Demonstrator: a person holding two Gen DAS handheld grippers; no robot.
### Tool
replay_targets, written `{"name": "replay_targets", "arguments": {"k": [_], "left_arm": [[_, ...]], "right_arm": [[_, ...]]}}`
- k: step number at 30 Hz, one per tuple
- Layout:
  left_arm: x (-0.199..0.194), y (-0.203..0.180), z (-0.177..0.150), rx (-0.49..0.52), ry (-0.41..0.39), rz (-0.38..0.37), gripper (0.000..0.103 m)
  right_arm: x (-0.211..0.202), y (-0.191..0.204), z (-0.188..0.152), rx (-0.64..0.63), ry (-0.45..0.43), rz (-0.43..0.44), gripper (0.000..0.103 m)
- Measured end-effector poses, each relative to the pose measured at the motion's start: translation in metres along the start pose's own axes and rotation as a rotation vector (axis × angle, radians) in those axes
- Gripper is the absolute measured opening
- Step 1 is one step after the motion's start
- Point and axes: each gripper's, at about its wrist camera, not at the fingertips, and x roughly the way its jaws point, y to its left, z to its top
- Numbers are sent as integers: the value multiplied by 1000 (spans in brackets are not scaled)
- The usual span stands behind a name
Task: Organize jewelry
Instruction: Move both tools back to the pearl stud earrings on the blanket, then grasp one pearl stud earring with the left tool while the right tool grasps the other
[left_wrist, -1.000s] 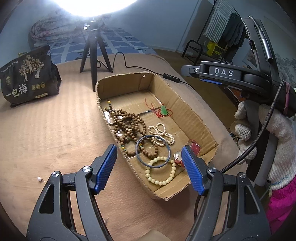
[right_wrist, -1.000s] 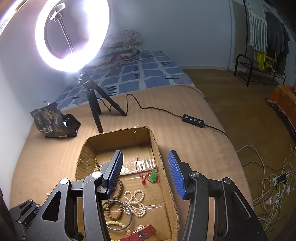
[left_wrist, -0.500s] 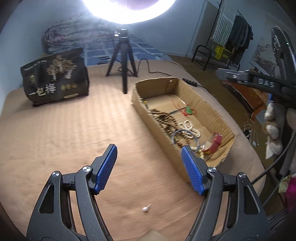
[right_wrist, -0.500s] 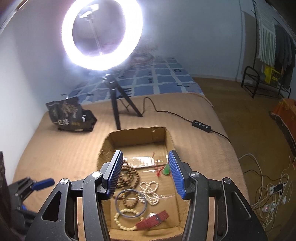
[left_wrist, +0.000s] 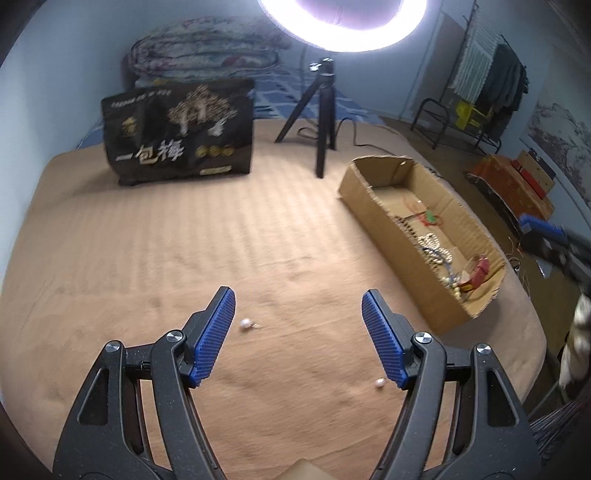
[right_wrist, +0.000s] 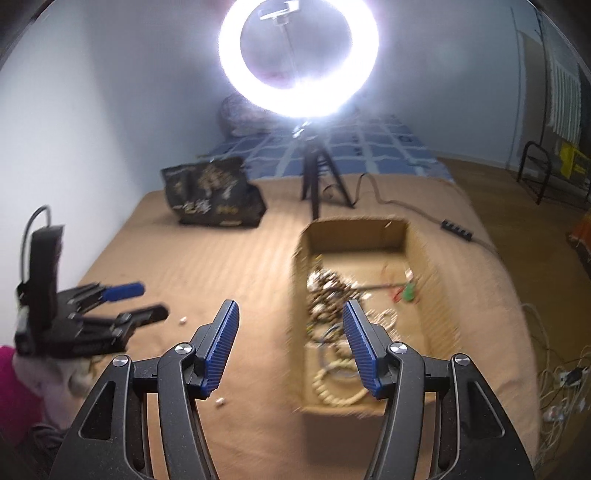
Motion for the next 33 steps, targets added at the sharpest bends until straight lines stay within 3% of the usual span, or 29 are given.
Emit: {"name": "replay_targets", "arguments": {"k": [2,10,15,20,26,28,33], "left_arm": [[4,7,-5,-10,20,4,63],[24,7,-28,33,88,-23,47],[38,3,-31,57,115,-27,46],[52,16,-25,15,120,-2,44],[68,28,-27,31,137,34,40],[73,29,-29,46,145,46,35],[76,26,-30,88,145,54,34]], "right_arm": [[2,7,-11,12,7,9,58],[19,38,-61,-12,50,25,57],[39,49,-86,-7,107,76,57],[55,58,-98,4,135,102,57],[72,60,-103,8,155,102,49],[75,62,-105,-1,158,99,47],[86,68,-109,-12,187,102,39]]}}
